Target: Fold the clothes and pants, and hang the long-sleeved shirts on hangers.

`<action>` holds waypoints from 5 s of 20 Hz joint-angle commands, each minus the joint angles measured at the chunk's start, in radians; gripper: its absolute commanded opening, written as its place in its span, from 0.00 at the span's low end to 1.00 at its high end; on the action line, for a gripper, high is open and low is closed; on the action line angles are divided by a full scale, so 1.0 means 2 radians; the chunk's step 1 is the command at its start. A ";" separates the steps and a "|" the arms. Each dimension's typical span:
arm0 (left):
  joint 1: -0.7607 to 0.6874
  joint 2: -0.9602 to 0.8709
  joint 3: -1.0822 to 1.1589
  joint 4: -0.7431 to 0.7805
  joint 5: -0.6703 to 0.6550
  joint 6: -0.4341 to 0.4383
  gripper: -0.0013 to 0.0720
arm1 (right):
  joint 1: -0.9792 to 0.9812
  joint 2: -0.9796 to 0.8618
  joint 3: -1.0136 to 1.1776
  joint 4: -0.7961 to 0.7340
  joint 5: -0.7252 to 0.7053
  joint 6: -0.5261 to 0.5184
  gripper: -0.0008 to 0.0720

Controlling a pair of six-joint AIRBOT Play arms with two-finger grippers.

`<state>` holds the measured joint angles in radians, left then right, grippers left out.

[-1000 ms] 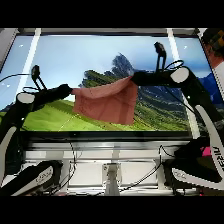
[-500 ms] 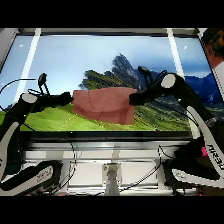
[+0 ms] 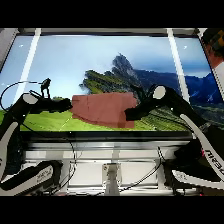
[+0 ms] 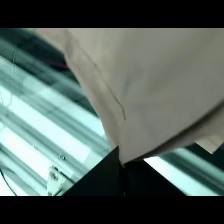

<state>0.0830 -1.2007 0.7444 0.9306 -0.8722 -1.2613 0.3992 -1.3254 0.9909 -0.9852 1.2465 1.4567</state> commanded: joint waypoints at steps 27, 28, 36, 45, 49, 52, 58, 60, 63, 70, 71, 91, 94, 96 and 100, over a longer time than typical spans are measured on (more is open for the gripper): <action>0.001 0.000 0.000 0.034 -0.141 -0.007 0.99 | 0.036 0.008 -0.075 -0.079 0.003 0.066 0.67; 0.001 0.000 0.000 0.034 -0.141 -0.007 0.99 | 0.036 0.008 -0.072 -0.091 -0.001 0.066 0.67; 0.007 0.000 0.003 0.047 -0.127 -0.007 0.99 | -0.027 0.048 0.112 -0.252 0.032 0.016 0.63; 0.009 0.001 0.048 0.047 -0.100 0.006 0.97 | -0.246 0.264 0.004 -0.169 -0.060 -0.107 0.09; 0.009 0.001 0.081 0.039 -0.101 0.006 0.97 | -0.258 0.303 -0.195 0.022 -0.169 -0.172 0.02; 0.009 0.001 0.082 0.017 -0.101 0.006 0.97 | -0.258 0.286 -0.288 0.089 -0.267 -0.157 0.57; 0.009 0.001 0.082 0.004 -0.102 0.006 0.97 | -0.258 0.163 -0.257 0.119 -0.182 -0.200 0.66; 0.009 0.001 0.082 -0.014 -0.102 0.006 0.97 | -0.258 0.102 -0.229 0.171 -0.130 -0.266 0.66; 0.009 0.001 0.082 -0.023 -0.102 0.006 0.97 | -0.258 0.012 -0.174 0.220 -0.048 -0.320 0.73; 0.009 0.001 0.082 -0.023 -0.103 0.006 0.97 | -0.257 -0.077 -0.113 0.216 -0.074 -0.316 0.80; 0.009 0.001 0.082 -0.023 -0.103 0.006 0.97 | -0.254 -0.079 -0.113 0.212 -0.084 -0.314 0.80; 0.009 0.001 0.082 -0.023 -0.103 0.006 0.97 | -0.113 -0.079 -0.111 0.137 -0.203 -0.292 0.02; 0.009 0.001 0.082 -0.035 -0.102 0.006 0.97 | -0.113 -0.073 -0.100 0.115 -0.192 -0.294 0.02; 0.009 0.001 0.082 -0.040 -0.101 0.006 0.96 | -0.119 -0.060 -0.071 0.082 -0.184 -0.288 0.02; 0.009 0.001 0.083 -0.040 -0.101 0.006 0.78 | -0.170 -0.024 0.006 0.018 -0.192 -0.237 0.02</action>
<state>0.1005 -1.1995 0.9092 0.8574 -1.0748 -1.2495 0.1177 -1.4143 0.9104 -0.8574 0.8665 0.9169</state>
